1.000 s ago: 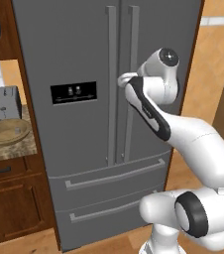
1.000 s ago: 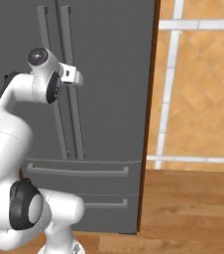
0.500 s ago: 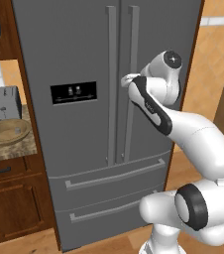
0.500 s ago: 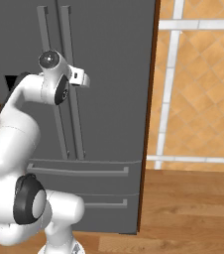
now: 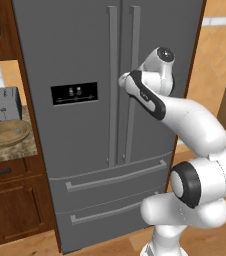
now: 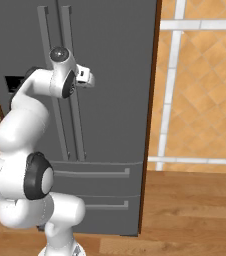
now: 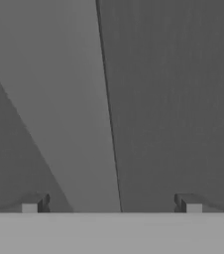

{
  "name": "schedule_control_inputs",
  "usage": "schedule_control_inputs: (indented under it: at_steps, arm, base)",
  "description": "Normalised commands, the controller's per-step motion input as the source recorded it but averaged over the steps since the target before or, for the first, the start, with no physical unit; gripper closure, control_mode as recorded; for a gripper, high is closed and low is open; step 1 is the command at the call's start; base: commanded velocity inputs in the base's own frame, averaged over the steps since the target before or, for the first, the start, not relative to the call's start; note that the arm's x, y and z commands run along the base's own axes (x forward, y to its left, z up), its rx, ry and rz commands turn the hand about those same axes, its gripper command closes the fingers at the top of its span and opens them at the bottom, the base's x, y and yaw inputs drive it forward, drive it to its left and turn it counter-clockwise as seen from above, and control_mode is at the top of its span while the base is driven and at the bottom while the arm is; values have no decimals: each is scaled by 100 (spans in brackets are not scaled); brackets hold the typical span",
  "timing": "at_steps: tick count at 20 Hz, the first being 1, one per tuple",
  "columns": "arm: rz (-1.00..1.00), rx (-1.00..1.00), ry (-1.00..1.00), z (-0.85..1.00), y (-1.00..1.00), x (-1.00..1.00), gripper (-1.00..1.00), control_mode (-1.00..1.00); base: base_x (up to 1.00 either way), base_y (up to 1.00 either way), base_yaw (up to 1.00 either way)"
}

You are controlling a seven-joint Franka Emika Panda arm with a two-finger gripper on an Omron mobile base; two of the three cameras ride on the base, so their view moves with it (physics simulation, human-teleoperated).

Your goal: Grab a lemon wedge from the fridge and one ice cube from the ice bowl, and put them in the glass of lemonade.

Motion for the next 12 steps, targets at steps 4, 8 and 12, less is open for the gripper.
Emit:
schedule_control_inputs:
  at_steps: [4, 8, 12]
  arm:
    - [0, 0, -6, -38, 17, 38, -100, -100]
    - [0, 0, -2, -18, 29, 35, -100, -100]
    - [0, 0, 4, 0, 18, 9, 100, -100]
  base:
    - [0, 0, 0]
    - [0, 0, 0]
    - [0, 0, 0]
